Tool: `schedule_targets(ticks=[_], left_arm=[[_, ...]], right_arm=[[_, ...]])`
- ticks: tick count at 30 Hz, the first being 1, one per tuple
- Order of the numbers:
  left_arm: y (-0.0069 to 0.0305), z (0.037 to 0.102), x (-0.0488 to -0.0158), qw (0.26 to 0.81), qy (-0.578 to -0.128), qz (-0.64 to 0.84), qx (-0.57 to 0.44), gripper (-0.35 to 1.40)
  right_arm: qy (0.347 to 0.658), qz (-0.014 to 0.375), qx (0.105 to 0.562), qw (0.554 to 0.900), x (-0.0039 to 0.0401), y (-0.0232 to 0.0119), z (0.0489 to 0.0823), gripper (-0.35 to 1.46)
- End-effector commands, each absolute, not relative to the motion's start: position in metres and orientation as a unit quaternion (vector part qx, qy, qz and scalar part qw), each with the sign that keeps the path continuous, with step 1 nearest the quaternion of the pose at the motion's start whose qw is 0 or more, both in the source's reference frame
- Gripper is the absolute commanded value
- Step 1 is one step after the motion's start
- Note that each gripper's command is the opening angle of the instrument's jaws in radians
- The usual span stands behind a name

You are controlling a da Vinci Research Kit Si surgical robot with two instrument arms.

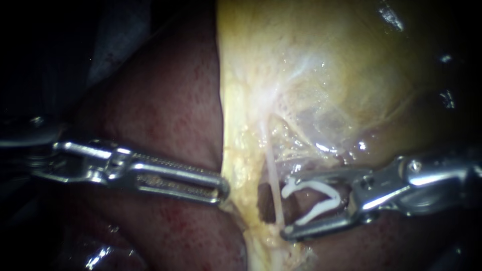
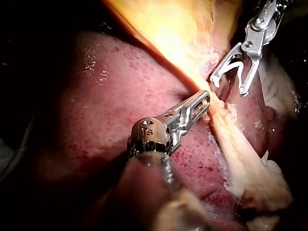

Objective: Clipping first clip left tube

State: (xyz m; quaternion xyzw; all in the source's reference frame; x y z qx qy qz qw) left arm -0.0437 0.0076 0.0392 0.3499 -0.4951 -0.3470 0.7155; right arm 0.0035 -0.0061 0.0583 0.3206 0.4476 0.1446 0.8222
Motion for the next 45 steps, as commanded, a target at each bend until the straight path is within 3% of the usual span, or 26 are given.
schedule_targets(ticks=[1, 27, 45], left_arm=[[0.0076, 0.0392, -0.0437, 0.715, -0.495, -0.347, 0.350, -0.35], [0.0075, 0.0384, -0.0437, 0.714, -0.496, -0.347, 0.351, -0.35], [0.0075, 0.0384, -0.0439, 0.714, -0.496, -0.348, 0.351, -0.35]], right_arm=[[0.446, 0.145, 0.323, 0.822, 0.0037, -0.0064, 0.0586, 0.57], [0.438, 0.134, 0.340, 0.822, 0.0078, -0.0088, 0.0621, 0.56], [0.431, 0.134, 0.352, 0.820, 0.0105, -0.0095, 0.0624, 0.46]])
